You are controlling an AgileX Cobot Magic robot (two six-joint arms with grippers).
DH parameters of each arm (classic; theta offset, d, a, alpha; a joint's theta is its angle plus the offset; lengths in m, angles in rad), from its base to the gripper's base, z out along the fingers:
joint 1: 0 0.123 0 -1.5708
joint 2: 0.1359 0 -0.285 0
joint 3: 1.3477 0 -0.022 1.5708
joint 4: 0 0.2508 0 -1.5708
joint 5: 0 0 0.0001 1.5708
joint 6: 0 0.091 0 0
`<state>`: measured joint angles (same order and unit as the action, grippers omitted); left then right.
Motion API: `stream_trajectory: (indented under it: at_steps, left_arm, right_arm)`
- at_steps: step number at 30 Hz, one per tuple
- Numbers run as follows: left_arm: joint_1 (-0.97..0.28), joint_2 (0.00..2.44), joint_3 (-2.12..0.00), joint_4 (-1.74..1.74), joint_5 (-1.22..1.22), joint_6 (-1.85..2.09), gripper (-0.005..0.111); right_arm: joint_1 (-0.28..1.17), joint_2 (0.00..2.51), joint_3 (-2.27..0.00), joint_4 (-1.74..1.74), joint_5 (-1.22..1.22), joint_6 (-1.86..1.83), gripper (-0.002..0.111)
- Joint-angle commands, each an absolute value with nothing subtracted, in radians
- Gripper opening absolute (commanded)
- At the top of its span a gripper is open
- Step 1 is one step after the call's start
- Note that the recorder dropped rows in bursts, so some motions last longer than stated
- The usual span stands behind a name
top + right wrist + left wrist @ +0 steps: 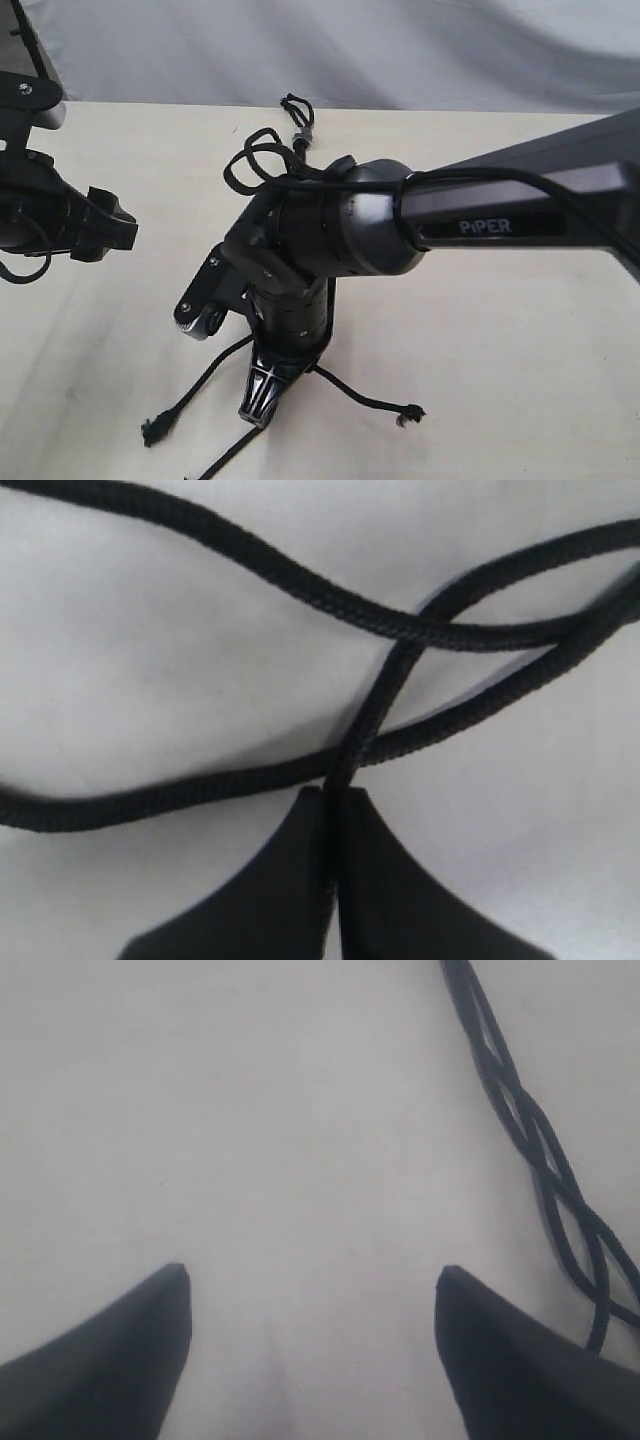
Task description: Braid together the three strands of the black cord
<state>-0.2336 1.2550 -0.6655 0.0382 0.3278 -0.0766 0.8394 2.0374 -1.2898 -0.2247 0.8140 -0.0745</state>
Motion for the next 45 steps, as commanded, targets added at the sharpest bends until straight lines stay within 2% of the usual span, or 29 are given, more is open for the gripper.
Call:
stream_trajectory:
  at_steps: [1,10,12,17,20,27,32,35,42,45]
  left_arm:
    - [-0.231,1.249,-0.658,0.041,0.324,-0.084,0.065]
    - [-0.231,1.249,-0.658,0.041,0.324,-0.084,0.065]
    - [-0.231,1.249,-0.658,0.041,0.324,-0.084,0.065]
    - [-0.231,1.249,-0.658,0.039,0.324,-0.084,0.065]
    - [-0.231,1.249,-0.658,0.039,0.324,-0.084,0.065]
    - [-0.231,1.249,-0.658,0.028,0.341,-0.084,0.065]
    - [-0.257,1.267,-0.658,-0.014,0.371,-0.065,0.065]
    - [-0.324,1.28,-0.658,-0.038,0.397,-0.044,0.065]
    - [-0.712,1.403,-0.658,-0.079,0.366,-0.037,0.065]
    - [-0.796,1.502,-0.658,-0.079,0.333,-0.037,0.065]
  right_arm:
    - [0.84,2.05,-1.29,-0.233,0.826,-0.069,0.0]
    - [0.84,2.062,-1.29,-0.233,0.823,-0.064,0.001]
    - [0.84,2.065,-1.29,-0.237,0.813,-0.041,0.004]
    - [0.85,2.068,-1.29,-0.249,0.776,-0.017,0.038]
    - [0.853,2.049,-1.29,-0.233,0.753,-0.015,0.051]
    - [0.832,1.895,-1.29,-0.241,0.751,-0.015,0.053]
    - [0.76,1.752,-1.29,-0.241,0.765,0.005,0.053]
    - [0.698,1.676,-1.266,-0.241,0.756,0.007,0.053]
    - [0.4,1.445,-0.959,-0.237,0.455,0.037,0.053]
    - [0.327,1.405,-0.897,-0.237,0.393,0.04,0.053]
